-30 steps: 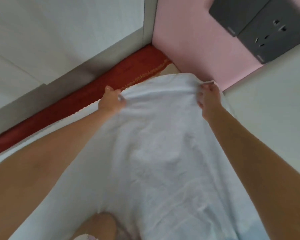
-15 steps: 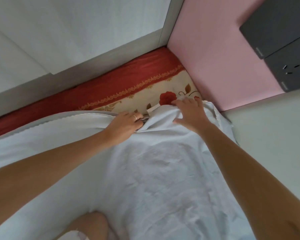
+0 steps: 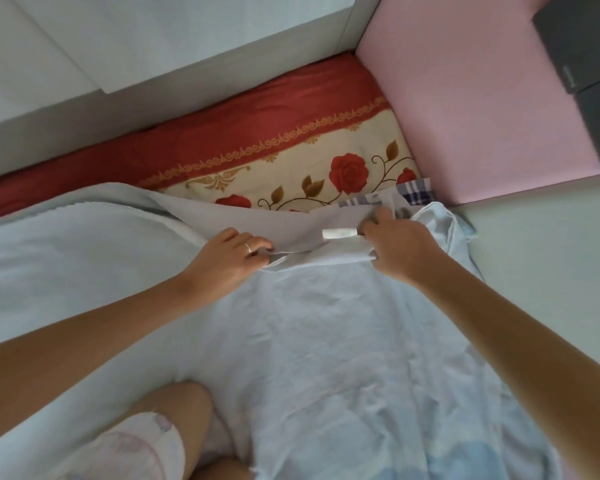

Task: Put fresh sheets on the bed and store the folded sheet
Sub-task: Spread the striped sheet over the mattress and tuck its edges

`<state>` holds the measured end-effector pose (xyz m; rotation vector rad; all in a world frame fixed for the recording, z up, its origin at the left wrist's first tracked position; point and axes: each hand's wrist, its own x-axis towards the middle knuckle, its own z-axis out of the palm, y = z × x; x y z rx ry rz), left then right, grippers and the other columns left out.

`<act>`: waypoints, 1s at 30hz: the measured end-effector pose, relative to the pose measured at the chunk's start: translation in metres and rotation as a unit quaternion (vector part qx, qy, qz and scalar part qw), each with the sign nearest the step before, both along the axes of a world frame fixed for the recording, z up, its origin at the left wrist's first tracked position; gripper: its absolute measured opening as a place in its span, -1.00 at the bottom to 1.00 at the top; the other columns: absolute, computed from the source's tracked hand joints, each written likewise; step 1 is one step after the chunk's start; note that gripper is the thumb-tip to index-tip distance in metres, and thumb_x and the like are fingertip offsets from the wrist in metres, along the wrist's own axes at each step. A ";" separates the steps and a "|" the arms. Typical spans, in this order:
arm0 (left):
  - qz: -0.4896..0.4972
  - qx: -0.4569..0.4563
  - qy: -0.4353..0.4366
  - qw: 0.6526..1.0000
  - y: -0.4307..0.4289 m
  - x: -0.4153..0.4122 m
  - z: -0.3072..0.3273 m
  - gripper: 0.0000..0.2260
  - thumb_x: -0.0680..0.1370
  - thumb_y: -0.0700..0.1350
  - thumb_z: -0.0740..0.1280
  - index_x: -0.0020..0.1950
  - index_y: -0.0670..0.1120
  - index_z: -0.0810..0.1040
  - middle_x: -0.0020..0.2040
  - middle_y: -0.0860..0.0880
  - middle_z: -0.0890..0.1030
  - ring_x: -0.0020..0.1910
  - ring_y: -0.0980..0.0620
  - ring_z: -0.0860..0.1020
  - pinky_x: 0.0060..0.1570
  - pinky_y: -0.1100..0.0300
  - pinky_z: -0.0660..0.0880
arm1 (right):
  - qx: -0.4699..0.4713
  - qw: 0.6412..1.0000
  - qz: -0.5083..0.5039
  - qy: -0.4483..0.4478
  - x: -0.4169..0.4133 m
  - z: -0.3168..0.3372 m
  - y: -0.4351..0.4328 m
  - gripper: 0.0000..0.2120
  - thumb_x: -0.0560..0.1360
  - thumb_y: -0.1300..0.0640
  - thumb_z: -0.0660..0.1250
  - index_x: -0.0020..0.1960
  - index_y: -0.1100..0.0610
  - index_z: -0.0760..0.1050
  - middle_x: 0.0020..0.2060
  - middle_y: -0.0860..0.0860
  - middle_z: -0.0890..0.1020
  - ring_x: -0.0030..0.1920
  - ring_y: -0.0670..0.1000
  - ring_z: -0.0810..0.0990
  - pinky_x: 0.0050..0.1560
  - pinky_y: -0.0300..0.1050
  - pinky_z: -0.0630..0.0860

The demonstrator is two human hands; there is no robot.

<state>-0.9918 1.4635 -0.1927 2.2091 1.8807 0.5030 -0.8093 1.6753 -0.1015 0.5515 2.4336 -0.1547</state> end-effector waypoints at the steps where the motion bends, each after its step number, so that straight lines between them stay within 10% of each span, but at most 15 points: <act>1: 0.019 0.004 -0.007 1.000 -0.004 0.000 0.000 -0.72 0.23 -0.39 0.50 -0.13 -0.14 0.63 -0.08 -0.08 0.64 -0.25 -0.07 0.59 -0.24 0.12 0.46 | 0.010 1.000 -0.007 0.006 0.003 0.005 0.002 -0.62 0.54 0.10 0.27 0.33 0.10 0.34 0.24 0.11 0.40 0.03 0.10 0.59 0.06 -0.08 0.52; 10: 0.223 0.038 -0.052 0.973 0.048 -0.043 0.020 -0.79 0.46 -0.04 0.30 -0.18 -0.14 0.65 -0.15 -0.01 0.66 -0.13 -0.03 0.53 -0.39 0.14 0.49 | 0.096 0.970 -0.171 0.144 -0.037 0.010 0.070 -0.74 0.46 0.15 0.29 0.15 0.12 0.52 0.02 0.14 0.58 0.08 0.21 0.50 -0.05 -0.07 0.42; 18: 0.338 -0.045 -0.152 0.928 0.149 -0.093 -0.001 -0.84 0.36 -0.26 0.37 -0.19 -0.06 0.71 -0.14 -0.03 0.69 -0.11 -0.08 0.62 -0.05 0.04 0.46 | 0.102 0.893 -0.341 0.274 -0.066 -0.018 0.106 -0.76 0.48 0.35 0.14 0.04 0.27 0.53 -0.04 0.24 0.60 0.01 0.25 0.54 -0.10 -0.06 0.41; 22: 0.365 -0.120 -0.128 0.914 0.161 -0.082 -0.034 -0.76 0.47 -0.30 0.26 -0.08 -0.04 0.68 -0.01 -0.01 0.65 0.04 -0.07 0.54 -0.02 0.10 0.43 | 0.064 0.832 -0.441 0.330 -0.086 -0.025 0.104 -0.64 0.49 0.32 0.22 0.29 0.23 0.37 0.29 0.22 0.35 0.11 0.24 0.51 0.09 0.00 0.42; 25: 0.366 -0.072 -0.129 0.919 0.150 -0.073 -0.041 -0.83 0.48 -0.26 0.30 -0.01 -0.07 0.62 0.07 -0.11 0.56 0.06 -0.15 0.52 -0.04 0.04 0.42 | 0.100 0.901 -0.310 0.287 -0.092 -0.037 0.072 -0.39 0.42 0.36 0.31 0.42 0.10 0.24 0.44 0.18 0.15 0.23 0.22 0.45 0.14 0.05 0.42; 30: 0.347 -0.021 -0.044 0.936 0.088 -0.050 -0.031 -0.65 0.41 -0.22 0.38 0.19 -0.12 0.52 0.30 -0.22 0.44 0.24 -0.23 0.44 0.13 -0.09 0.39 | 0.116 0.973 0.011 0.201 -0.085 -0.077 0.032 -0.39 0.30 0.37 0.42 0.31 0.09 0.44 0.34 0.11 0.44 0.31 0.24 0.44 0.12 0.06 0.48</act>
